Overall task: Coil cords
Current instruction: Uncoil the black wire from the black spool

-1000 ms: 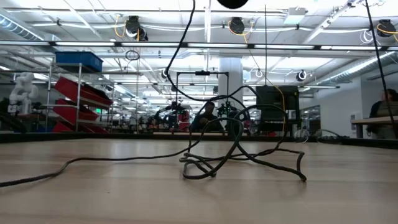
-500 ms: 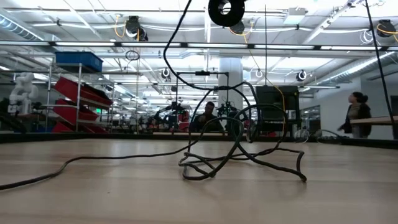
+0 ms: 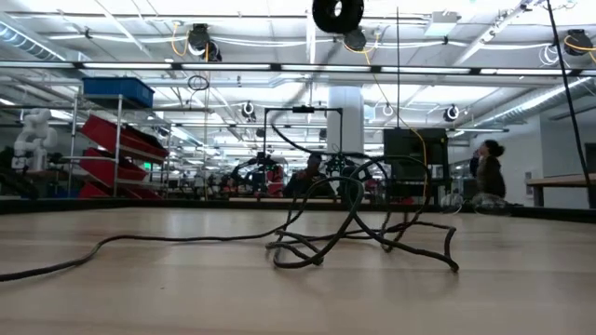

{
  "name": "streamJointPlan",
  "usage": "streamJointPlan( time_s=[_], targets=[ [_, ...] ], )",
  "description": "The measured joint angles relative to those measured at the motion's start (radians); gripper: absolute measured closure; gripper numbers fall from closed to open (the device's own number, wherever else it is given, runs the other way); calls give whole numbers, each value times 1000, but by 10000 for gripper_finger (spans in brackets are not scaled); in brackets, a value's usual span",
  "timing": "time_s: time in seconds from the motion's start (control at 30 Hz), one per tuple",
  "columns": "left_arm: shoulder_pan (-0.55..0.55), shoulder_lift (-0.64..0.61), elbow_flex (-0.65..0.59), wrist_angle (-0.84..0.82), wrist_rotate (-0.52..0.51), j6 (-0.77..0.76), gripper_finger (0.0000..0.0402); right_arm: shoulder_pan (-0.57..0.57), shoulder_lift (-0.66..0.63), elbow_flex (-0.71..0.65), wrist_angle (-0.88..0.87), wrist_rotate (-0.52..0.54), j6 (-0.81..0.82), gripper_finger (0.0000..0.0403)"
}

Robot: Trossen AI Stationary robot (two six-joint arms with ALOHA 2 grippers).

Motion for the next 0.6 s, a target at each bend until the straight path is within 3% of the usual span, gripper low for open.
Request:
streamJointPlan(
  time_s=[0.3,0.6],
  targets=[
    [82,65,0,-19,155,-3,400,73,-63,0,104,-2,-77,403],
    [145,120,0,-59,172,-3,400,194,-130,0,136,-5,-81,403]
  ],
)
